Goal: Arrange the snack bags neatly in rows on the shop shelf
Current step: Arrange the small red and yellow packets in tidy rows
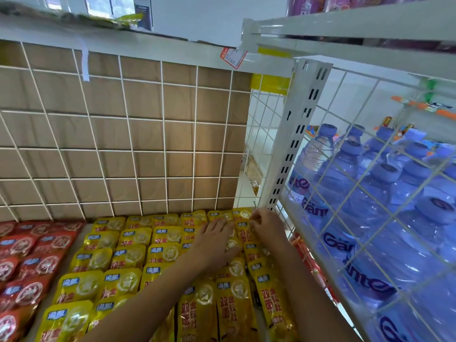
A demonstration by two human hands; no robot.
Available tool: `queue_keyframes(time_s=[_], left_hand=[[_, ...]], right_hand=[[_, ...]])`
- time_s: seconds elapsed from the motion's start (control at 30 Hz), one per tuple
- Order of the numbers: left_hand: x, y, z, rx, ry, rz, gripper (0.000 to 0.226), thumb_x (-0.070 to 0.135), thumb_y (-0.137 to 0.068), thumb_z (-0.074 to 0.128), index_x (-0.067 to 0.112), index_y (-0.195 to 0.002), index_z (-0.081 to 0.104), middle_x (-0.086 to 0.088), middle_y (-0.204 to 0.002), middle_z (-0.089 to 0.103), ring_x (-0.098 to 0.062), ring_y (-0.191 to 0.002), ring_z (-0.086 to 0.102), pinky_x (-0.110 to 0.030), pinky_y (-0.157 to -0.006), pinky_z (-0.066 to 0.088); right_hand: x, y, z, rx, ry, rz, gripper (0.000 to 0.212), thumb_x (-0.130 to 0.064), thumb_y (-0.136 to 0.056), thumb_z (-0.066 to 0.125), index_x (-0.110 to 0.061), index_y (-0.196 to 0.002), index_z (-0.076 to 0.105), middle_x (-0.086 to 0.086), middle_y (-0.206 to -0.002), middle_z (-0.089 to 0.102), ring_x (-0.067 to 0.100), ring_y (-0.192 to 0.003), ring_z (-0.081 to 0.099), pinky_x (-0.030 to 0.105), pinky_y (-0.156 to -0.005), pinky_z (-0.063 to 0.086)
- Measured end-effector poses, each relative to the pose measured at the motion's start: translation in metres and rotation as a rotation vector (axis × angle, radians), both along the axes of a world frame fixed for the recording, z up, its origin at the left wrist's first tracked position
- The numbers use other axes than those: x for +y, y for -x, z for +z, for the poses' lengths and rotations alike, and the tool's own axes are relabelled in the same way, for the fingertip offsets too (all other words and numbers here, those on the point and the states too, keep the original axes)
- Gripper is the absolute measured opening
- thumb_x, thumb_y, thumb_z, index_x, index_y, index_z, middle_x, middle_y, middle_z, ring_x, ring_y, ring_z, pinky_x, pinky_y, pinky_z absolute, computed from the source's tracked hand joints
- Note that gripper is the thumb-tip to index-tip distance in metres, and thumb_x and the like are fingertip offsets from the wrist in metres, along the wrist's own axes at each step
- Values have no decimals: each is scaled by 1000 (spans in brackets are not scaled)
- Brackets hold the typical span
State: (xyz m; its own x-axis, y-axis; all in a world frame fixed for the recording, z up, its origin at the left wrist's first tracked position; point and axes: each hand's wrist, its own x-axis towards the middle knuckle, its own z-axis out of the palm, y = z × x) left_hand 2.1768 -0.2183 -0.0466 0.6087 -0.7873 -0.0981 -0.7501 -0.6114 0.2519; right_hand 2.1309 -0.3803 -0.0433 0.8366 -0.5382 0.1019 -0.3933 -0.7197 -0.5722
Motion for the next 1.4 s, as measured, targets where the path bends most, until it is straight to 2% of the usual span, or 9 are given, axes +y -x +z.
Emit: queue_keyframes(time_s=[0.43,0.6,0.87,0.97,1.07,1.23,1.33,1.4], left_hand=[[-5,-4,-3,-67,-43,13,74,58,-93,29,17,-150,4,0,-157,9,-18,-144,7,-38,-117,4],[-3,-2,-5,-68,-30,15,74,59,-93,26,17,-150,4,-1,-157,6,-17,-144,4,-37,-117,3],[-2,-2,-5,-60,-16,14,73,58,-93,26,18,-150,5,0,-157,7,-17,-144,5,-37,-118,3],[-2,-3,-6,-59,5,12,72,58,-93,28,18,-150,7,1,-157,8,-17,-144,7,-37,-117,4],[-1,-5,-4,-28,36,5,71,56,-94,30,19,-149,9,2,-156,11,-18,-143,9,-36,-117,6],[-1,-8,8,-34,141,-59,58,43,-97,36,19,-147,21,2,-151,24,-18,-138,22,-34,-112,16],[-7,-3,18,-76,228,-152,42,33,-96,43,19,-135,42,1,-138,41,-16,-128,36,-29,-104,26],[-14,-1,20,-67,219,-205,36,30,-95,47,19,-129,50,0,-131,48,-17,-123,41,-29,-101,30]], right_hand=[[-1,-3,-4,31,56,35,11,-19,-88,58,-13,-96,62,0,-99,53,12,-87,49,24,-75,39],[-1,-4,-1,24,17,53,11,-16,-88,60,-10,-96,62,5,-101,56,12,-85,52,23,-76,42],[-1,-8,3,59,16,88,13,-13,-90,56,-10,-100,63,6,-109,54,10,-88,48,21,-79,39],[2,-5,2,35,4,55,21,-14,-92,52,-11,-111,58,7,-115,56,16,-97,55,25,-81,42],[5,6,4,-59,-43,-66,28,-20,-95,45,-15,-122,49,5,-117,58,20,-98,59,31,-81,47],[12,43,11,-161,-92,-174,28,-21,-94,47,-16,-121,52,4,-112,63,19,-95,61,34,-81,50],[20,67,11,-119,-56,-198,31,-23,-92,51,-14,-122,54,5,-114,62,20,-100,59,37,-86,49],[26,83,8,-60,-23,-183,38,-31,-91,54,-14,-125,53,5,-120,60,20,-108,56,38,-91,47]])
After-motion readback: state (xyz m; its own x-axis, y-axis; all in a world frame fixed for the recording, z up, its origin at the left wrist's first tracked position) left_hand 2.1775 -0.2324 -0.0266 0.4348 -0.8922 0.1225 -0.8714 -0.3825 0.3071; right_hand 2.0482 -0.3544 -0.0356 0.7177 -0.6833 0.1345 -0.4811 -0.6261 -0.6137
